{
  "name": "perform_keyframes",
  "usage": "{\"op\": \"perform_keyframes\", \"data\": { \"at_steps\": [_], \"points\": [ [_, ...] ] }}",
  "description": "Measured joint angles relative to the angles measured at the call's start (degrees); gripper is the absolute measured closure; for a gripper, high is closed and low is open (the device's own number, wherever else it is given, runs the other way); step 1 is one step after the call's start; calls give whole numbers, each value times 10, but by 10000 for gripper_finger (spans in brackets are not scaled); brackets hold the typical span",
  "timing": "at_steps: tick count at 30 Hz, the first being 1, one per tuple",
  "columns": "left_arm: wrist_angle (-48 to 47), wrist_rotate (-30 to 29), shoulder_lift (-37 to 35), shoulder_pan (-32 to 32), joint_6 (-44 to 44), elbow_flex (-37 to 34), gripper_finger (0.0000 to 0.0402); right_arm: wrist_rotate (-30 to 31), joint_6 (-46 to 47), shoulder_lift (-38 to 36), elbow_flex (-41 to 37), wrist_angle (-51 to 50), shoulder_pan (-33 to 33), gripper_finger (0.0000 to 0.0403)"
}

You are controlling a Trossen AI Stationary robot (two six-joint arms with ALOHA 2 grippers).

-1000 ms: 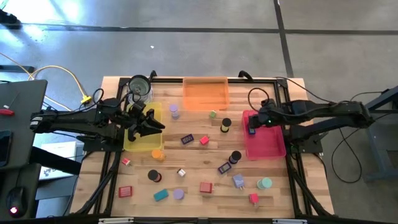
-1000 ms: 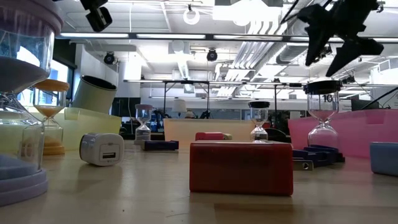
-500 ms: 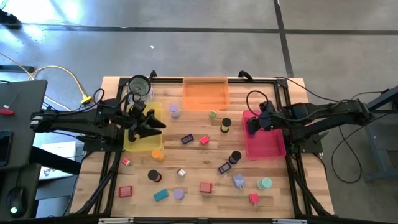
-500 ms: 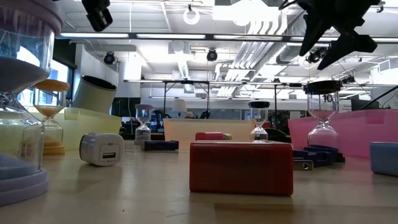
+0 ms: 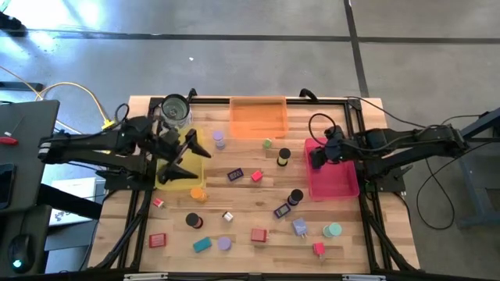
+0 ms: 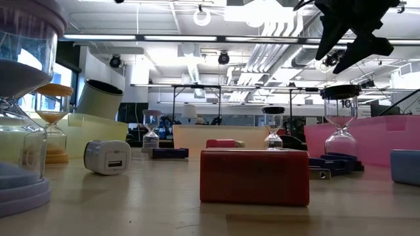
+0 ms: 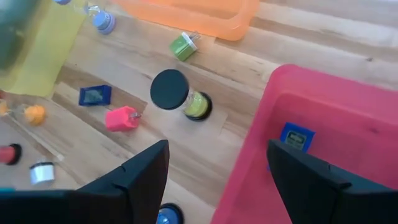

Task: Pick & Place Office items
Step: Put the blue hourglass in the orange bin

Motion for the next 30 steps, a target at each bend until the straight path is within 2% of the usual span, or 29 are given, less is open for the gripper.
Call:
{"op": "perform_keyframes", "data": {
  "at_steps": [8,14,19,23,30],
  "points": [
    [-298,-130,168,11,100,236,41,-9,-123,-9,0,45,3,144],
    [-487,-139,270,55,131,363,41,-9,-210,-41,0,90,3,144],
    [-573,-139,324,111,145,382,41,-12,-238,-60,0,85,3,144],
    [-625,-139,363,152,93,382,41,-22,-245,-60,0,65,2,144],
    [-633,-139,415,199,36,382,41,-20,-291,-59,0,45,0,144]
  ]
}}
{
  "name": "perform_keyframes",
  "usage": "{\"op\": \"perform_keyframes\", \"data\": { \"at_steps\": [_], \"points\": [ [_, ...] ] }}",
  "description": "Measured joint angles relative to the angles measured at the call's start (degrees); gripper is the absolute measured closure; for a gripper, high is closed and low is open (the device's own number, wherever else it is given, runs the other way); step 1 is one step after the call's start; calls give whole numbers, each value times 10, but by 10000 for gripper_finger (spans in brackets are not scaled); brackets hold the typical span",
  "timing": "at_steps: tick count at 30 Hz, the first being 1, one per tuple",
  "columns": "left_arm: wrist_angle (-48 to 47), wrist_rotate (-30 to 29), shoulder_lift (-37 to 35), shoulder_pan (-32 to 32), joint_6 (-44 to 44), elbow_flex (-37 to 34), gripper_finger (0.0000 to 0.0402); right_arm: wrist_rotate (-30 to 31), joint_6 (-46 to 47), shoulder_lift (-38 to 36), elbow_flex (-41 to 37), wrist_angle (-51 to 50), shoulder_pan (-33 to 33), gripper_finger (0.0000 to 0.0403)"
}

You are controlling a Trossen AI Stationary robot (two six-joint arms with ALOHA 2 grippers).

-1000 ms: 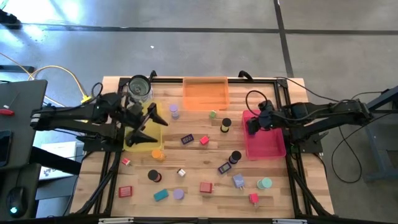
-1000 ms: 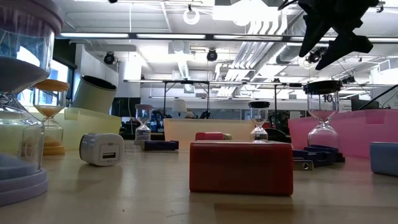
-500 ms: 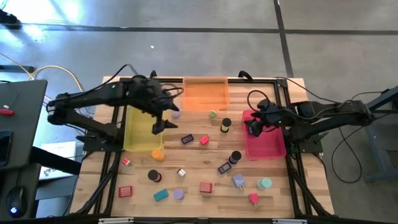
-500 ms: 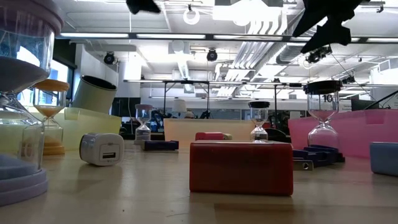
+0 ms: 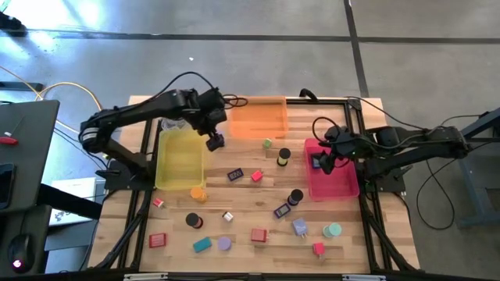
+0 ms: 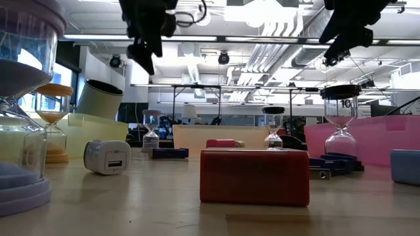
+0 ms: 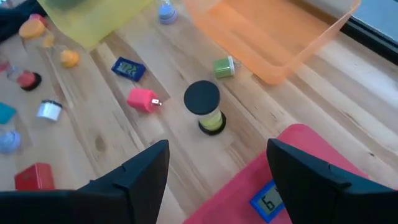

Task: Pick & Place Office items
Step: Put the blue hourglass in the orange bin

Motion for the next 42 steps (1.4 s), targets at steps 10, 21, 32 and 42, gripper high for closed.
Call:
{"op": "perform_keyframes", "data": {
  "at_steps": [10,21,32,42],
  "points": [
    [0,-25,57,5,45,0,41,24,-58,0,0,2,0,144],
    [1,-147,71,5,18,0,41,56,-39,0,0,2,0,144],
    [23,-120,74,29,61,0,41,54,-56,0,0,12,0,144],
    [8,-59,116,88,80,0,41,43,-70,0,0,19,0,144]
  ]
}}
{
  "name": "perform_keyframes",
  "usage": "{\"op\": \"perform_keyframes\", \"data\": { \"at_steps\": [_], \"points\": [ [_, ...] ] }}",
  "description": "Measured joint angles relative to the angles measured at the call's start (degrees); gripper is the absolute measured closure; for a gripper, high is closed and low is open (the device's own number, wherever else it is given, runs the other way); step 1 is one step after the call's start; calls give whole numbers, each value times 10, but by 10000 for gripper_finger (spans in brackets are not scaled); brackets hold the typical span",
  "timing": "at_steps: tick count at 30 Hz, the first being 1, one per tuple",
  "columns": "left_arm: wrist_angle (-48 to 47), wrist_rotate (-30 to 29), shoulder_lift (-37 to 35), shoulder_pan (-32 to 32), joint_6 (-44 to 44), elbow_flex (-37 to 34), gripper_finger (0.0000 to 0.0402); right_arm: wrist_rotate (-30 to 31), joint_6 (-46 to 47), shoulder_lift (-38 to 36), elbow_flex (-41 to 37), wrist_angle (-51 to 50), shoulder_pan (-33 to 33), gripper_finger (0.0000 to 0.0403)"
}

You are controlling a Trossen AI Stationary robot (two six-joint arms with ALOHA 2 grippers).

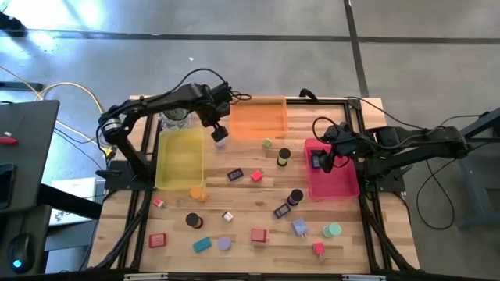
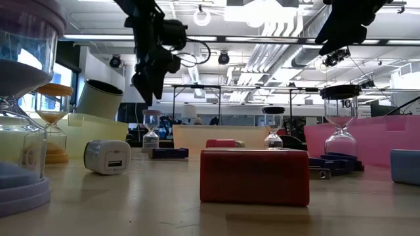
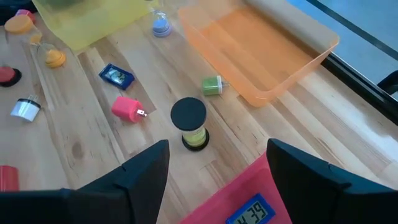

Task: Pick & Place Office items
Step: Put the blue hourglass in the orange bin

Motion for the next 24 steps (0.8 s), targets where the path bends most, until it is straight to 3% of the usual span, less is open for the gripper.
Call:
{"op": "perform_keyframes", "data": {
  "at_steps": [15,24],
  "points": [
    [2,2,23,-21,-13,0,41,0,-7,0,0,5,0,144],
    [11,-40,23,-37,-2,0,41,0,-16,0,0,6,0,144]
  ]
}}
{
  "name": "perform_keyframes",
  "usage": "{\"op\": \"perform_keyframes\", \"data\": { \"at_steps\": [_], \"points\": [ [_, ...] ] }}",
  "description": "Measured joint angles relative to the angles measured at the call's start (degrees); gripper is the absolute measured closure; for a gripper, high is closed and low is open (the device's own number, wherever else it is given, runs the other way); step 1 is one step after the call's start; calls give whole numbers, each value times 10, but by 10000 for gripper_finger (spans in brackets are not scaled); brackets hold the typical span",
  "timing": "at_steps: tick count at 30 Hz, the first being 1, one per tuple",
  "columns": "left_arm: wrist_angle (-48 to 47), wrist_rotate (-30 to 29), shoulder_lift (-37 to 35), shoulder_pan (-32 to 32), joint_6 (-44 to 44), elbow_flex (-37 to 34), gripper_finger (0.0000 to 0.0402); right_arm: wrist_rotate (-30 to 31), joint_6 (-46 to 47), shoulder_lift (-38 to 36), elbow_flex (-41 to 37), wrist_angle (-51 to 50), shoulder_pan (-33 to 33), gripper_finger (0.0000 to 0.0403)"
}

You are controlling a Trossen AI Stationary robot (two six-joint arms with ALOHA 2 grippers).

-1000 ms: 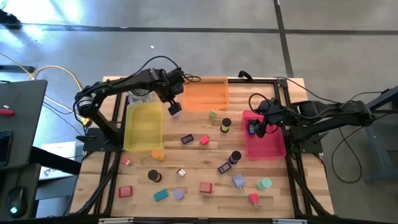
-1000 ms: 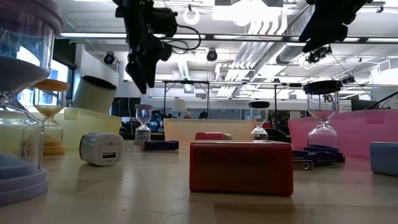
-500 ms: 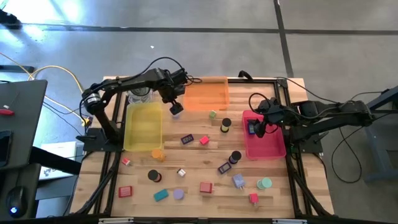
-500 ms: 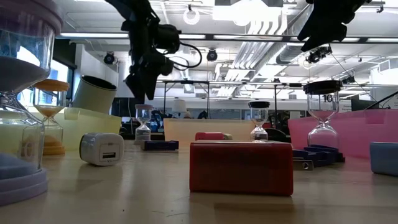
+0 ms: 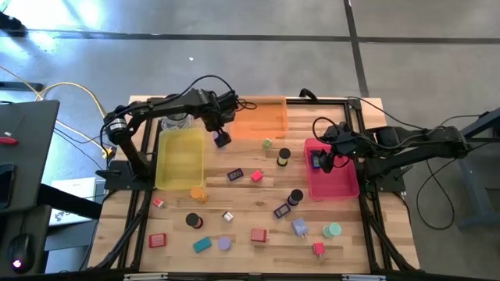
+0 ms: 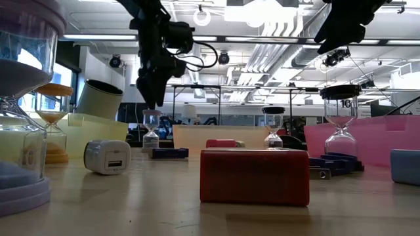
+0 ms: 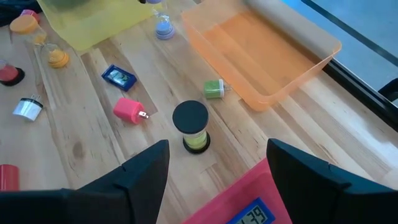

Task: Pick & Place Office items
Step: Put the blue hourglass in the orange bin

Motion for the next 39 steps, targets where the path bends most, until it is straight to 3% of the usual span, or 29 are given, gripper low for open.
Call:
{"op": "perform_keyframes", "data": {
  "at_steps": [16,23,39],
  "points": [
    [25,25,0,16,-29,0,41,0,-17,0,0,0,0,144],
    [24,-35,0,-6,-19,0,41,0,-17,0,0,0,0,144],
    [7,-29,59,-12,-39,0,41,2,-17,0,0,3,0,144]
  ]
}}
